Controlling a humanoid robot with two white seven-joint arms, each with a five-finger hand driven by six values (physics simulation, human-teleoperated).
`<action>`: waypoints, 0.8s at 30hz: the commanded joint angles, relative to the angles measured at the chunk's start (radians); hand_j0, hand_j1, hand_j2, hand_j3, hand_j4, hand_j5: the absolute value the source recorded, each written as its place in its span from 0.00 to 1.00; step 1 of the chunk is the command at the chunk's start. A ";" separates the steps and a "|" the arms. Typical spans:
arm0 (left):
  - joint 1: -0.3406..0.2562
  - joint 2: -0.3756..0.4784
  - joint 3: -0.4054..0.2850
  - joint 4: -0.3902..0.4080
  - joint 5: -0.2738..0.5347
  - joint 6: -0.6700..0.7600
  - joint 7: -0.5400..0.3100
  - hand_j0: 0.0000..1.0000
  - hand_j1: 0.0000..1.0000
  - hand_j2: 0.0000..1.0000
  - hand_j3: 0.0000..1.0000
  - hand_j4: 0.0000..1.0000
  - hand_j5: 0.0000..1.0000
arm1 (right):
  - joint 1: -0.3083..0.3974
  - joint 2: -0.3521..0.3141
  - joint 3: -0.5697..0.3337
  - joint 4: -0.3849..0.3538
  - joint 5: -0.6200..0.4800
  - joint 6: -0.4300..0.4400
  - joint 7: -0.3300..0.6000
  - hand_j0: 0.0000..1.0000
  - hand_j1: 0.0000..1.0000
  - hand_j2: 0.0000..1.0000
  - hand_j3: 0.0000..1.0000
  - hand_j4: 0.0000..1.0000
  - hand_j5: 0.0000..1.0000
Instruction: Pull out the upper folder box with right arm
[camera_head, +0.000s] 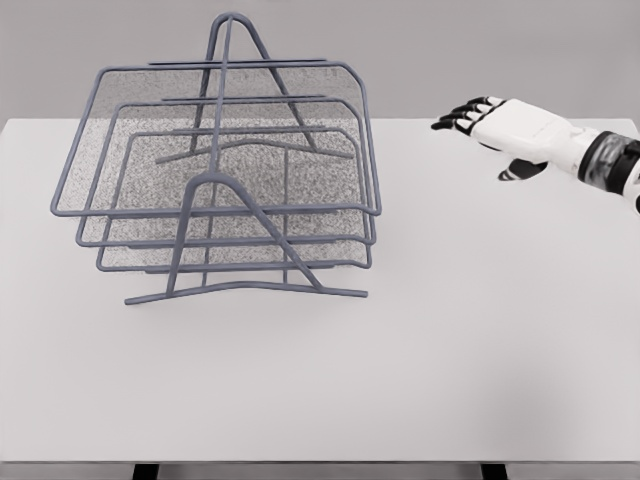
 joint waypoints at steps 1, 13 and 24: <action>0.000 0.000 0.000 0.001 0.000 0.000 0.000 1.00 1.00 1.00 1.00 1.00 1.00 | 0.000 -0.006 -0.043 -0.041 -0.001 0.003 -0.001 1.00 1.00 1.00 1.00 1.00 1.00; 0.000 0.000 0.000 0.001 0.000 0.000 0.000 1.00 1.00 1.00 1.00 1.00 1.00 | -0.103 0.069 0.132 -0.039 -0.015 0.003 -0.001 1.00 1.00 1.00 1.00 1.00 1.00; 0.000 0.000 0.000 0.001 0.000 0.000 0.000 1.00 1.00 1.00 1.00 1.00 1.00 | -0.104 0.167 0.150 -0.059 -0.113 0.003 -0.001 1.00 1.00 1.00 1.00 1.00 1.00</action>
